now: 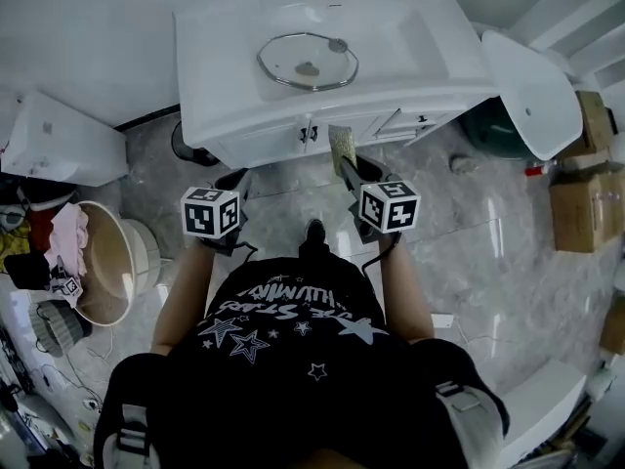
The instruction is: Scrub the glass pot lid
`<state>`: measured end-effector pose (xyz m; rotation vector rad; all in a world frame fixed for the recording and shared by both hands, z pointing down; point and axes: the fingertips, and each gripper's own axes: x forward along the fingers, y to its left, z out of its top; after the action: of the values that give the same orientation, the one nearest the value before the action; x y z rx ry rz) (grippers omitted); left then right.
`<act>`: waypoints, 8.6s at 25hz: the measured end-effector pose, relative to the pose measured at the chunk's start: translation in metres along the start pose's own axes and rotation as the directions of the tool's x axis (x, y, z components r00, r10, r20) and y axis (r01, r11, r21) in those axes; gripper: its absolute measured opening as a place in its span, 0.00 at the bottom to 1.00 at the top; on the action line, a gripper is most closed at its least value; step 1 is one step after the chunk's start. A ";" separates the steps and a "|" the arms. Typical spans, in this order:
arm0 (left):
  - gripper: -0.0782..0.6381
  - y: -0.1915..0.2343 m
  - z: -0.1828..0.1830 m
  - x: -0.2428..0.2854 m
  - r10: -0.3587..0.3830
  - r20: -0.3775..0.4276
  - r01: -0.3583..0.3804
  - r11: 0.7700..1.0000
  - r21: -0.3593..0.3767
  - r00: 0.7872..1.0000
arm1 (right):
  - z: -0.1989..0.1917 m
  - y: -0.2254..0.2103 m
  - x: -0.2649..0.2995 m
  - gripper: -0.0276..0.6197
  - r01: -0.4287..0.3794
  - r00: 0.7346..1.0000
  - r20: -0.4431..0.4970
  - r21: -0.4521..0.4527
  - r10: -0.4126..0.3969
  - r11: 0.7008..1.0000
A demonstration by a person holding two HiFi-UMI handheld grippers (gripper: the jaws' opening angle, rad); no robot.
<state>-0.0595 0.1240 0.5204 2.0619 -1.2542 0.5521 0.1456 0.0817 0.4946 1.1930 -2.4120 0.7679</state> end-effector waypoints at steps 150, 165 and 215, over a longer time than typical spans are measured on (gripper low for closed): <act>0.13 0.161 0.161 0.130 0.291 0.007 -0.251 0.837 -0.486 0.957 | 0.151 -0.129 0.366 0.14 -0.560 0.828 -0.514 -0.772 0.224 0.301; 0.13 0.190 0.169 0.134 0.311 -0.017 -0.274 0.807 -0.523 0.950 | 0.151 -0.142 0.417 0.14 -0.540 0.842 -0.510 -0.807 0.178 0.239; 0.13 0.133 0.155 0.132 0.236 0.039 -0.186 0.848 -0.496 0.971 | 0.079 -0.083 0.270 0.15 -0.866 0.471 -0.780 -0.320 0.413 0.383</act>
<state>-0.1158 -0.1113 0.5390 1.5489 -1.5109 0.1925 0.0482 -0.1752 0.5971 -0.4292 -2.1862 0.2326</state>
